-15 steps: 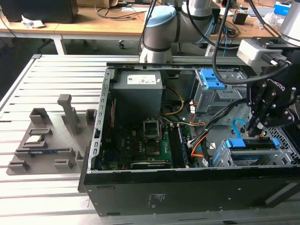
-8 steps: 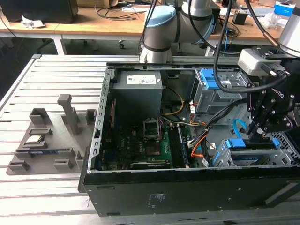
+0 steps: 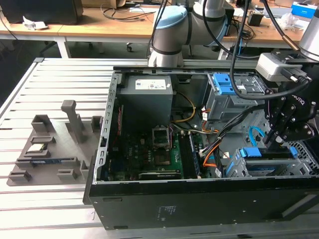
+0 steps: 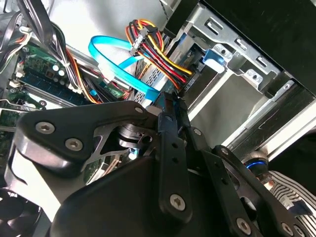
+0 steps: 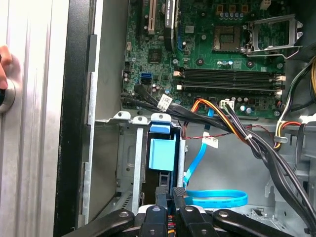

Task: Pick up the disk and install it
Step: 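Insert the second disk wire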

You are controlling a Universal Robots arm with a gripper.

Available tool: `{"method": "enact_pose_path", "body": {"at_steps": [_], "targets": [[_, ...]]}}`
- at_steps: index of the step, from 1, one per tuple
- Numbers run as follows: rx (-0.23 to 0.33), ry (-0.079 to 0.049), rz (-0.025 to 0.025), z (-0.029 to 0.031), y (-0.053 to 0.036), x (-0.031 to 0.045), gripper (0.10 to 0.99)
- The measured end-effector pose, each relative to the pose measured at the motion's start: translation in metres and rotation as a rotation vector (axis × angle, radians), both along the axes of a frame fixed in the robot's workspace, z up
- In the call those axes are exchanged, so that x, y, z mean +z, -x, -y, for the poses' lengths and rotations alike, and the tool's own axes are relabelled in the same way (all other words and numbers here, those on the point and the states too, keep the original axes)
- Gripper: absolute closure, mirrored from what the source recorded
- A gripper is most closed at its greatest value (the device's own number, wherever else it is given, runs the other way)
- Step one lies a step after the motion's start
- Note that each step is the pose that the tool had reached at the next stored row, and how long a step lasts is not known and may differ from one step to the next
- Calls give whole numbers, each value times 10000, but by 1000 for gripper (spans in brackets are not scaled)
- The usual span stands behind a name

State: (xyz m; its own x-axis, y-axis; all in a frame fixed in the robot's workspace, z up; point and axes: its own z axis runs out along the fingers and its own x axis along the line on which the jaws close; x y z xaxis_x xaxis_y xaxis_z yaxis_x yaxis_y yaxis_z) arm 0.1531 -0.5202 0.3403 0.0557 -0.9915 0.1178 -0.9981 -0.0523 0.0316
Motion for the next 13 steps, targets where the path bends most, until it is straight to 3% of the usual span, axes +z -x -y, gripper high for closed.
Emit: {"method": "enact_pose_path", "body": {"at_steps": [4, 7, 13], "targets": [[27, -7, 3, 8, 0, -6, 925], [76, -14, 61, 9, 11, 34, 925], [102, -26, 73, 14, 14, 45, 925]]}}
